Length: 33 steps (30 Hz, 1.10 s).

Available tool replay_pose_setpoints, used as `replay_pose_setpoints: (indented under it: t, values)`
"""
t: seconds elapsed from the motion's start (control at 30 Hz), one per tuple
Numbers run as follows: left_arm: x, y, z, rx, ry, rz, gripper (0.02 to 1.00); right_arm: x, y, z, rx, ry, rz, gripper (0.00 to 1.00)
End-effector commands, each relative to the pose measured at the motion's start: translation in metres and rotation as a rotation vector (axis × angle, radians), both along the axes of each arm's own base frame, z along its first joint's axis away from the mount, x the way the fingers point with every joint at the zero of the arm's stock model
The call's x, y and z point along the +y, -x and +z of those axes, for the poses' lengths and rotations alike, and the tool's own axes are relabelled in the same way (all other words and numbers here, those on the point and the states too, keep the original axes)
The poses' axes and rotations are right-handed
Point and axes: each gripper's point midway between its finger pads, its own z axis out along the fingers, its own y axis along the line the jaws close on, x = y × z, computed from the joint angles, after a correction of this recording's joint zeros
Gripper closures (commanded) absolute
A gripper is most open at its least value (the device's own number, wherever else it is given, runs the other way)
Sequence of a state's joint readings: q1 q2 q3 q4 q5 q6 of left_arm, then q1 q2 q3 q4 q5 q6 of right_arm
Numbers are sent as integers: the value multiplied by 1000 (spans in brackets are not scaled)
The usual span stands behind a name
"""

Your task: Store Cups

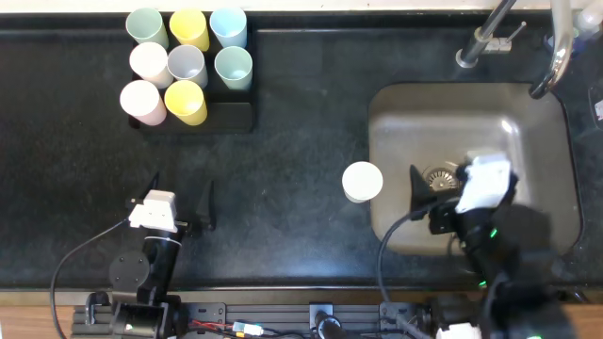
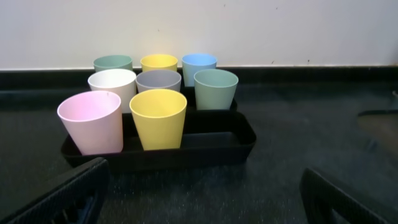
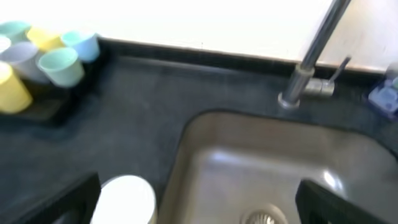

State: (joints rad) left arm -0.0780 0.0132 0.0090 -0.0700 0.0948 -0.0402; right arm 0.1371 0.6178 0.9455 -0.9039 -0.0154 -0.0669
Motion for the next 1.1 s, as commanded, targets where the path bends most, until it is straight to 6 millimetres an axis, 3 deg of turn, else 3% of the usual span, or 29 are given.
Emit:
replay_pose_setpoints:
  t: [0.03, 0.17, 0.27, 0.4, 0.5, 0.83, 0.97, 1.1]
  values:
    - [-2, 1, 1, -8, -24, -14, 18, 5, -14, 5, 210, -12, -3, 5]
    - [-2, 1, 1, -8, -23, -15, 18, 22, -21, -26, 481, -38, 60, 3]
    - [-2, 1, 1, -8, -24, -14, 18, 33, -27, -60, 664, -64, 93, 5]
    - [-2, 1, 1, -8, -24, -15, 18, 35, -28, -105, 889, -51, 84, 1]
    - [-2, 1, 1, -8, -24, -15, 18, 36, -29, -128, 995, -31, 80, 25]
    - [-2, 1, 1, -8, -24, -15, 18, 58, -38, -168, 1097, 29, 136, 62]
    - [-2, 1, 1, -8, -24, -15, 18, 57, -48, -181, 1096, 52, 111, 99]
    - [-2, 1, 1, -8, -24, -15, 18, 51, -52, -190, 1098, 119, 71, 198]
